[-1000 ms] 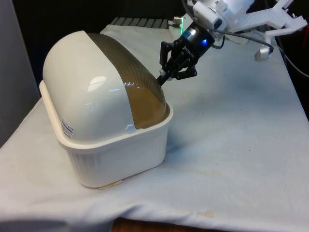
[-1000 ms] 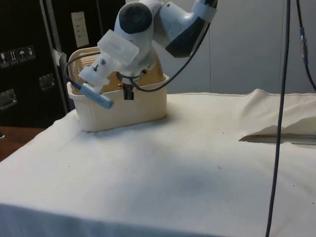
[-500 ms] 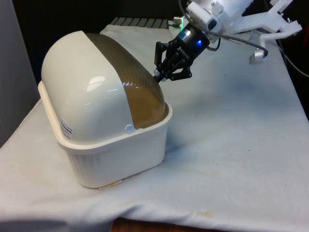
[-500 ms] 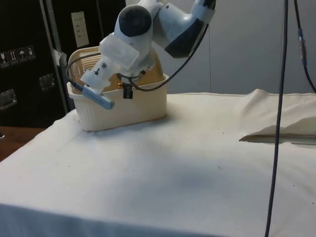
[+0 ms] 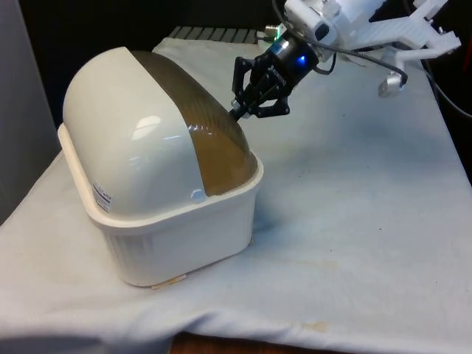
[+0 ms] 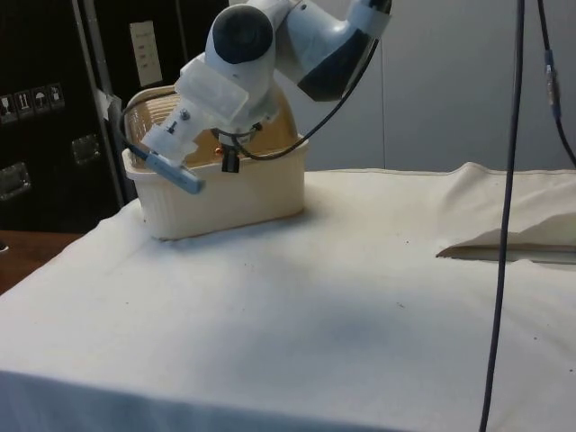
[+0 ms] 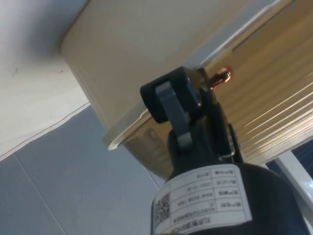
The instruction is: Open the lid, then close it.
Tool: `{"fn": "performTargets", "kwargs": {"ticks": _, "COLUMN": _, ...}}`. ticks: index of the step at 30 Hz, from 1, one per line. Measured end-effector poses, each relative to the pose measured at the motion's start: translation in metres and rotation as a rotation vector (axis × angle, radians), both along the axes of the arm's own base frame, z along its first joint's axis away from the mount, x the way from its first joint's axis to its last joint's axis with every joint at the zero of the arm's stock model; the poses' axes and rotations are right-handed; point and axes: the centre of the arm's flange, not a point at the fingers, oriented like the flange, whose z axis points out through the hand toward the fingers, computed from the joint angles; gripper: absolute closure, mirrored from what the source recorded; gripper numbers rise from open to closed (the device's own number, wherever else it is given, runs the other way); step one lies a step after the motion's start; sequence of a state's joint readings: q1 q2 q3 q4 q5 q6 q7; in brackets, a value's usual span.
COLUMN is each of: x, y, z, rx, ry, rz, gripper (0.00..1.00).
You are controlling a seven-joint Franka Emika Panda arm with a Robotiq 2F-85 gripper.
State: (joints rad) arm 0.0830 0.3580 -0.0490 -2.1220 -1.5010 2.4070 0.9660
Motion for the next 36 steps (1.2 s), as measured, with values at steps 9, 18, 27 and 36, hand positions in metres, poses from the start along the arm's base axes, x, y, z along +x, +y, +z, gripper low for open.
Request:
{"fn": "performTargets", "kwargs": {"ticks": 9, "x": -0.003, "y": 0.000, "z": 0.007, "rx": 0.003, "ry": -0.014, "rz": -0.007, "gripper": 1.00}}
{"fn": "performTargets", "kwargs": {"ticks": 18, "x": -0.001, "y": -0.002, "z": 0.024, "rx": 0.002, "ry": -0.045, "rz": -0.015, "gripper": 1.00}}
{"fn": "performTargets", "kwargs": {"ticks": 27, "x": 0.003, "y": -0.004, "z": 0.043, "rx": 0.001, "ry": -0.082, "rz": -0.022, "gripper": 1.00}}
{"fn": "performTargets", "kwargs": {"ticks": 36, "x": 0.011, "y": -0.009, "z": 0.057, "rx": -0.005, "ry": -0.114, "rz": -0.037, "gripper": 1.00}}
